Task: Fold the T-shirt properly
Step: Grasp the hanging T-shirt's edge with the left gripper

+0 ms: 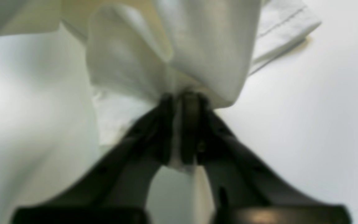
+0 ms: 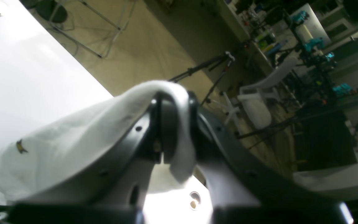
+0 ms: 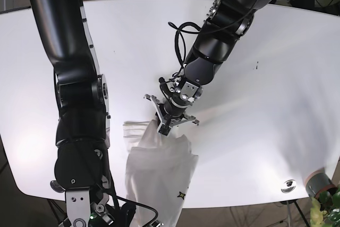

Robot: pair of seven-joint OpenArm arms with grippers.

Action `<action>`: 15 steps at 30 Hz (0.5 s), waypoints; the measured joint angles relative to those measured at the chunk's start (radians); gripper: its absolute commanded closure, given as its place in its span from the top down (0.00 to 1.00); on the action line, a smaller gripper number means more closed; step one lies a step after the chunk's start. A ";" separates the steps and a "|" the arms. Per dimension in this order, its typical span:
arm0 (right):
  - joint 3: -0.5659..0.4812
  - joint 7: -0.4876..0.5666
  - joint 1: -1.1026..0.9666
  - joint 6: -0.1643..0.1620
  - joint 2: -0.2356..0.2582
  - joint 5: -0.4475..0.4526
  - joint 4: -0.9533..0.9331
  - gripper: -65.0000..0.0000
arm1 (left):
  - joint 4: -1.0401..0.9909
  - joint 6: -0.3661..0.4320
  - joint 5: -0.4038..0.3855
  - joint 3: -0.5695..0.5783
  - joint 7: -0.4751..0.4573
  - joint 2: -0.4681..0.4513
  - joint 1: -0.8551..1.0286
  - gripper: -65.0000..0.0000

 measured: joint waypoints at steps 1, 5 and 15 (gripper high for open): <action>-0.001 0.005 -0.003 -0.003 0.010 0.003 0.000 0.03 | 0.016 0.001 0.000 0.000 0.013 -0.010 0.003 0.00; 0.000 0.053 -0.018 -0.014 0.048 -0.003 -0.002 0.03 | 0.151 0.010 0.008 -0.008 0.111 -0.066 0.056 0.00; 0.044 0.140 -0.040 -0.046 0.125 -0.005 -0.078 0.03 | 0.561 0.011 0.011 -0.172 0.291 -0.195 0.117 0.00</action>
